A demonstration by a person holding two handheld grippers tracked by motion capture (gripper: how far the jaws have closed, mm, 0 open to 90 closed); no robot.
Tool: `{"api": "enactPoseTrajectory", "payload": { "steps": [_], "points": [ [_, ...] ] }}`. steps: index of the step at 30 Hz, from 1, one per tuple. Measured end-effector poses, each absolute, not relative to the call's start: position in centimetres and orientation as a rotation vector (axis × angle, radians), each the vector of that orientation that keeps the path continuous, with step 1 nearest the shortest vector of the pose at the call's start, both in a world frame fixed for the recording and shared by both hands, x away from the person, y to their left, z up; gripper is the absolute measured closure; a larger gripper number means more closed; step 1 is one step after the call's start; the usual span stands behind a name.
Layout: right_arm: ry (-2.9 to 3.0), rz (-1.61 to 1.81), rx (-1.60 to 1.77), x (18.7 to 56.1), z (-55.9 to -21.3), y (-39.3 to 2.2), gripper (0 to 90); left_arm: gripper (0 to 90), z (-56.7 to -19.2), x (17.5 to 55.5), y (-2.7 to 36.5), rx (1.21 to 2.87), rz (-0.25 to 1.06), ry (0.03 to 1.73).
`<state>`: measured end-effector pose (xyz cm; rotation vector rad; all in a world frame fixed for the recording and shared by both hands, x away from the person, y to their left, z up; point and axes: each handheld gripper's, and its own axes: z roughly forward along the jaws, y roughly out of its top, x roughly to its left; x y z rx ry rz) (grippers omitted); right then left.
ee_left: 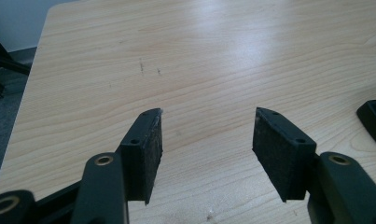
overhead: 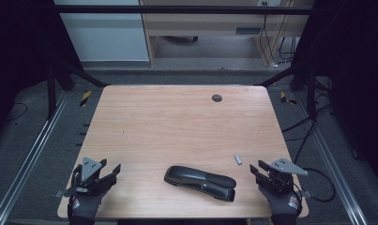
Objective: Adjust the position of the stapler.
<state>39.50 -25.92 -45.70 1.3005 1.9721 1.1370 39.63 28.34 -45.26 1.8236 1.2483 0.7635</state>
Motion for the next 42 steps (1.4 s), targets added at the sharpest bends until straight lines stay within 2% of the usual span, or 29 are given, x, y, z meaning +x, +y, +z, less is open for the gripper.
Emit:
{"api": "enactPoseTrajectory", "payload": {
  "steps": [8,15,24,42],
  "points": [
    [2.069,1.163,1.265,39.2,-46.0,-24.8,69.2,42.2,-45.9,40.0,28.3,1.846,0.756,1.278],
    [2.157,1.195,1.241,39.2,-46.5,-24.1,80.5,42.2,-45.9,40.1,28.4,1.839,0.754,1.273],
    [2.245,1.228,1.197,38.4,-46.7,-23.2,90.0,42.3,-45.8,40.1,28.3,1.842,0.756,1.276],
    [2.453,1.252,1.045,37.3,-48.1,-21.0,90.0,42.6,-45.8,40.1,28.0,1.858,0.763,1.276]
  ]
}}
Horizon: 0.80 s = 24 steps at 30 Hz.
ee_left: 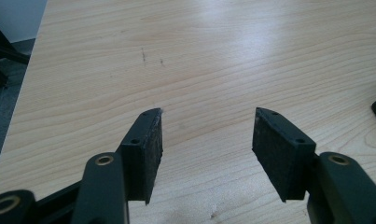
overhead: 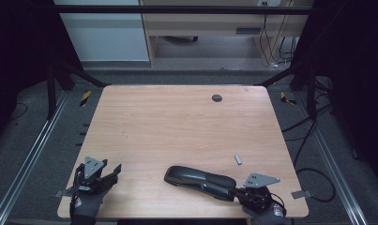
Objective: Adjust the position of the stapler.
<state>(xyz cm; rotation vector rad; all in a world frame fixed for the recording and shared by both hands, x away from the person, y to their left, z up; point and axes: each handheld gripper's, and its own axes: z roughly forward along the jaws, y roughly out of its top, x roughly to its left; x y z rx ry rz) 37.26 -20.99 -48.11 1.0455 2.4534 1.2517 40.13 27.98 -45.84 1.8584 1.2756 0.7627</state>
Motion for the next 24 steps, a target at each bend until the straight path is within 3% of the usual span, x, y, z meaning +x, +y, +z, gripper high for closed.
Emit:
{"api": "enactPoseTrajectory", "payload": {
  "steps": [24],
  "points": [
    [2.619,1.180,1.001,37.0,-49.3,-19.7,90.0,43.3,-45.8,40.1,27.7,1.880,0.776,1.265]
  ]
}}
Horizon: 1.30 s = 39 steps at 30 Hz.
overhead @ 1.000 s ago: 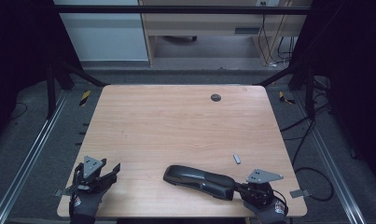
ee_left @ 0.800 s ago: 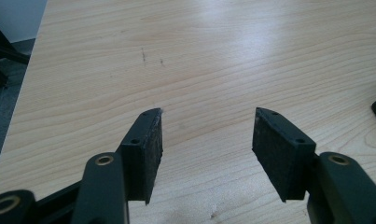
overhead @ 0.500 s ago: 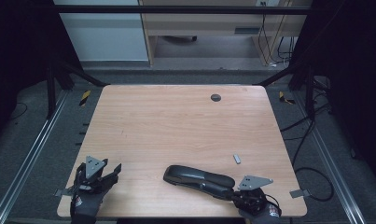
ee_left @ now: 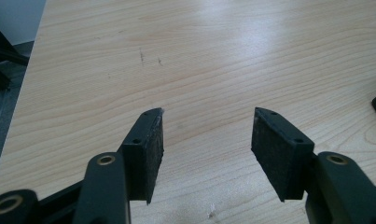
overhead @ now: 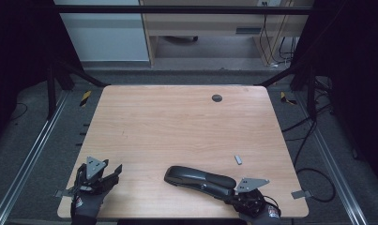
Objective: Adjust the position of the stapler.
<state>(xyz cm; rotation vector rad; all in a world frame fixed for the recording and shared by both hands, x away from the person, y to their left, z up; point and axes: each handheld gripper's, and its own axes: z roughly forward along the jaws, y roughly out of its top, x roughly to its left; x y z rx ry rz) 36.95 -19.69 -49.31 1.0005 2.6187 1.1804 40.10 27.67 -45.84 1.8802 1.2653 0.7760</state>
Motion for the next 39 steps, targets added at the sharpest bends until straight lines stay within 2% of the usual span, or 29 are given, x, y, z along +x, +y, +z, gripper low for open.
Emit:
{"api": "enactPoseTrajectory", "payload": {
  "steps": [22,39],
  "points": [
    [2.518,1.150,1.076,37.7,-49.3,-20.5,90.0,44.2,-45.9,40.1,27.3,1.887,0.769,1.253],
    [2.449,1.134,1.107,38.7,-49.4,-20.8,90.0,54.4,-45.9,40.0,26.6,1.935,0.751,1.200]
  ]
}}
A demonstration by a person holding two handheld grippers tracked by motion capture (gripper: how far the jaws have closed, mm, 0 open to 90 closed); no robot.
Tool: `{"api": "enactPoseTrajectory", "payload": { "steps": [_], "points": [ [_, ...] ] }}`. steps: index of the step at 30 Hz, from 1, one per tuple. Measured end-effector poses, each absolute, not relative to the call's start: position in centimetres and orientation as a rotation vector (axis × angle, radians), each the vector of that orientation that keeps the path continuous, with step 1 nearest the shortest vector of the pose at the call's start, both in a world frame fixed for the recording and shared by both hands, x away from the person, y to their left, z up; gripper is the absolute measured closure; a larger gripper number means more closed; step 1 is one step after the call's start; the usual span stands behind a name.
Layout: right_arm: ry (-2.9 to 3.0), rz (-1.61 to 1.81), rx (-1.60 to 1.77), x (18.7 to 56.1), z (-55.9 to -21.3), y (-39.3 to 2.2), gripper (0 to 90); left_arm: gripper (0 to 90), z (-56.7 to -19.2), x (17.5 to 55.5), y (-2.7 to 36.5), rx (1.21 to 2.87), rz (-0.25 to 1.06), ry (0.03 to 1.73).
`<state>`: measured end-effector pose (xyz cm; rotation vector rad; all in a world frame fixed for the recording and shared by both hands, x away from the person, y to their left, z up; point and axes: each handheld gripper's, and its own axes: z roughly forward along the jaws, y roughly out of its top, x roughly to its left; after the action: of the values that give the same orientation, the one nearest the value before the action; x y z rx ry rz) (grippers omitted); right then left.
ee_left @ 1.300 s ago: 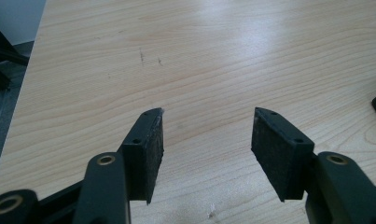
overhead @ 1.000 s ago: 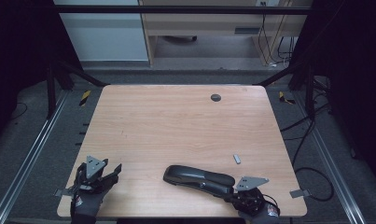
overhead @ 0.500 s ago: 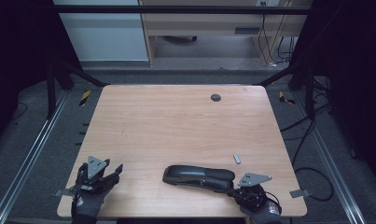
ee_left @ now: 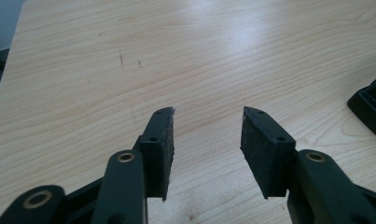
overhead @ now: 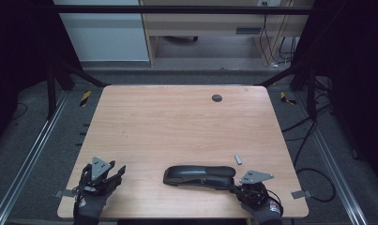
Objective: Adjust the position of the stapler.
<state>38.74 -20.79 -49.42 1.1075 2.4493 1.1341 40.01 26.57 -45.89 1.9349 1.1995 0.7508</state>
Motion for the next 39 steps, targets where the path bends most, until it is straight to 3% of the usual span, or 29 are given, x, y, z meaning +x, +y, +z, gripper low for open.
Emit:
{"api": "enactPoseTrajectory", "payload": {
  "steps": [6,15,32,39],
  "points": [
    [2.438,1.129,1.112,38.9,-49.4,-20.7,90.0,57.6,-45.9,40.0,26.3,1.940,0.747,1.192],
    [2.404,1.170,1.102,38.9,-49.1,-21.0,90.0,54.4,-45.9,40.0,26.2,1.950,0.764,1.182],
    [2.275,1.211,1.150,39.0,-48.2,-21.7,60.7,43.4,-44.9,40.0,25.2,1.948,0.773,1.115],
    [2.216,1.154,1.209,39.3,-47.9,-22.2,54.9,39.8,-44.1,40.1,23.9,1.959,0.763,1.057]
  ]
}}
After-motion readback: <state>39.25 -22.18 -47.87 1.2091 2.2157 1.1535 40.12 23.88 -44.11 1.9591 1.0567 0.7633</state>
